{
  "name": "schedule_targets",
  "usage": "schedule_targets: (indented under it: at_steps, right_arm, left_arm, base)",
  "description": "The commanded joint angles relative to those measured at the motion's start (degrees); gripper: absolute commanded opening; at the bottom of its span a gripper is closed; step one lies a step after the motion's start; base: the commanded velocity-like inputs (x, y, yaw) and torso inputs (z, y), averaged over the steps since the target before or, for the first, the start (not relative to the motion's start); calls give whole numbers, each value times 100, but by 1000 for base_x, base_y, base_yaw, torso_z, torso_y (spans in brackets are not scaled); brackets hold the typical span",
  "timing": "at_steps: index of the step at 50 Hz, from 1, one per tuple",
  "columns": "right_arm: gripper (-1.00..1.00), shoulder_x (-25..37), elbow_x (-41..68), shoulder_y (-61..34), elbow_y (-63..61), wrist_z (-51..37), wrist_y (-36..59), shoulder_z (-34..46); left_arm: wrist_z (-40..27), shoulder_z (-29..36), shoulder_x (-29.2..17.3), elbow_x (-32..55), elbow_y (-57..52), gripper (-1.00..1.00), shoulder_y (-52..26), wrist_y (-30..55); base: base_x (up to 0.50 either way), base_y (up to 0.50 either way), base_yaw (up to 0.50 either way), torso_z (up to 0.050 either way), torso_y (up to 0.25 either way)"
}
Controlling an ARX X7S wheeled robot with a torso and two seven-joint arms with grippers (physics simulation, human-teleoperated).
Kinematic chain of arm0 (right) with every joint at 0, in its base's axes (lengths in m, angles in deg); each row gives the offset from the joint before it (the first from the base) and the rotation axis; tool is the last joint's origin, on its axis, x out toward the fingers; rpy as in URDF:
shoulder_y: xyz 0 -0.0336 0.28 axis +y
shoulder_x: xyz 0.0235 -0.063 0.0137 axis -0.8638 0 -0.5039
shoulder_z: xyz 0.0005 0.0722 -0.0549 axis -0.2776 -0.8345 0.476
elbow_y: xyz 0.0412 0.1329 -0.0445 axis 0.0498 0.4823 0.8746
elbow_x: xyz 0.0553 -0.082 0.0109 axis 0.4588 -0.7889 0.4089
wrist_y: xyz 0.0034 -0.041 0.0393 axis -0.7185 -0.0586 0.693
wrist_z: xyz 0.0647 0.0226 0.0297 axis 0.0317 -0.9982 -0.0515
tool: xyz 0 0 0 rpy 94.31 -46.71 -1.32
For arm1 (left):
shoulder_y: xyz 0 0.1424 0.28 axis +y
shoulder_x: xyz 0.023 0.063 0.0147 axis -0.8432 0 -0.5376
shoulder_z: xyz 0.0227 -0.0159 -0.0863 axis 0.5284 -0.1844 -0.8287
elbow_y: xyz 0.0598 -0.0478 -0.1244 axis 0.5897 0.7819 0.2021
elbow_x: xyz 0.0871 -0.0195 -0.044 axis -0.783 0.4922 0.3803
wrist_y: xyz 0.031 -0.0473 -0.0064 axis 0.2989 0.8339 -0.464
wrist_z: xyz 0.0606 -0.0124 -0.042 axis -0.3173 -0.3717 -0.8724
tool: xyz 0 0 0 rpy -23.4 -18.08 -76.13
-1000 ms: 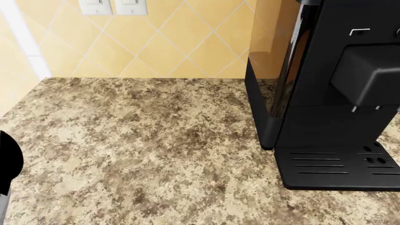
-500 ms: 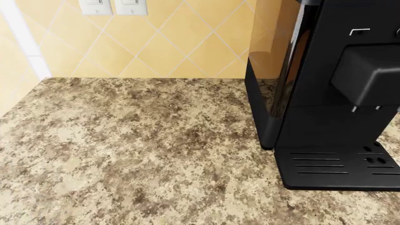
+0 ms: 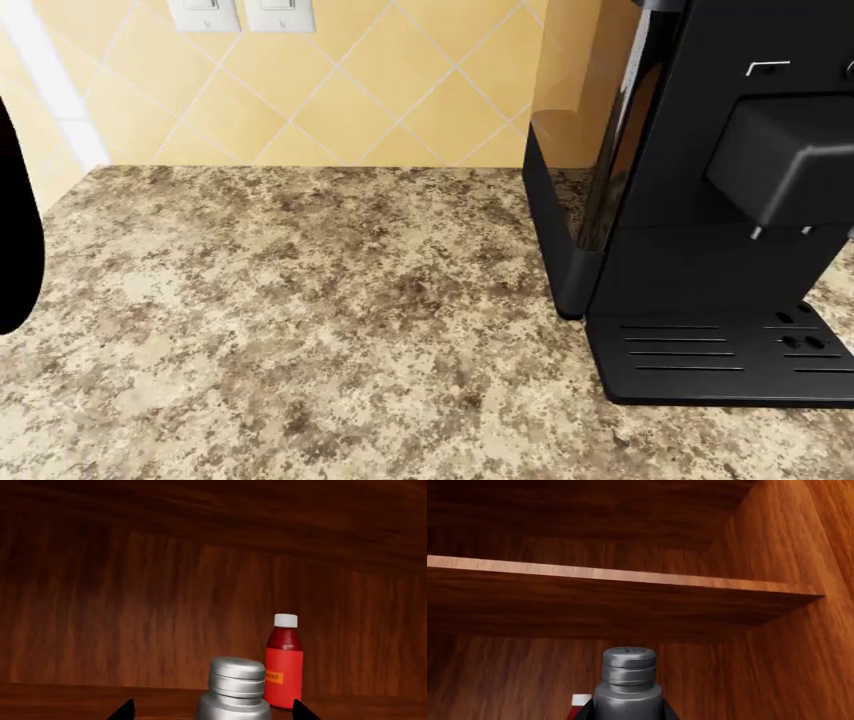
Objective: Pick and place the shaker into the drawer. Then close the cabinet.
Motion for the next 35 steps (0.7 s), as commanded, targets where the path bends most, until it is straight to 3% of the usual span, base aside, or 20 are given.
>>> schedule_targets:
  at_steps: [1, 12, 13, 30, 35]
  right_arm:
    - [-100, 46, 103, -16, 14, -44, -11, 51]
    - [-100, 117, 212, 0, 11, -104, -25, 86]
    - [-100, 120, 222, 1, 13, -107, -32, 85]
    - [-100, 166, 406, -61, 37, -237, -25, 107]
    - [-100, 174, 443, -77, 54, -257, -44, 142]
  left_arm:
    - [419, 246, 231, 346, 804, 100, 548, -112]
    - [762, 385, 407, 377, 1461, 100, 742, -216]
    - [767, 395, 402, 362, 1471, -100, 750, -245]
    - [666, 376, 327, 518, 1007, -100, 870, -317]
    - [285, 181, 211, 402, 402, -100, 823, -722]
  base:
    - [0, 0, -4, 0, 0]
    - [5, -3, -6, 0, 0]
    - [11, -3, -8, 0, 0]
    - [5, -4, -7, 0, 0]
    - [3, -3, -6, 0, 0]
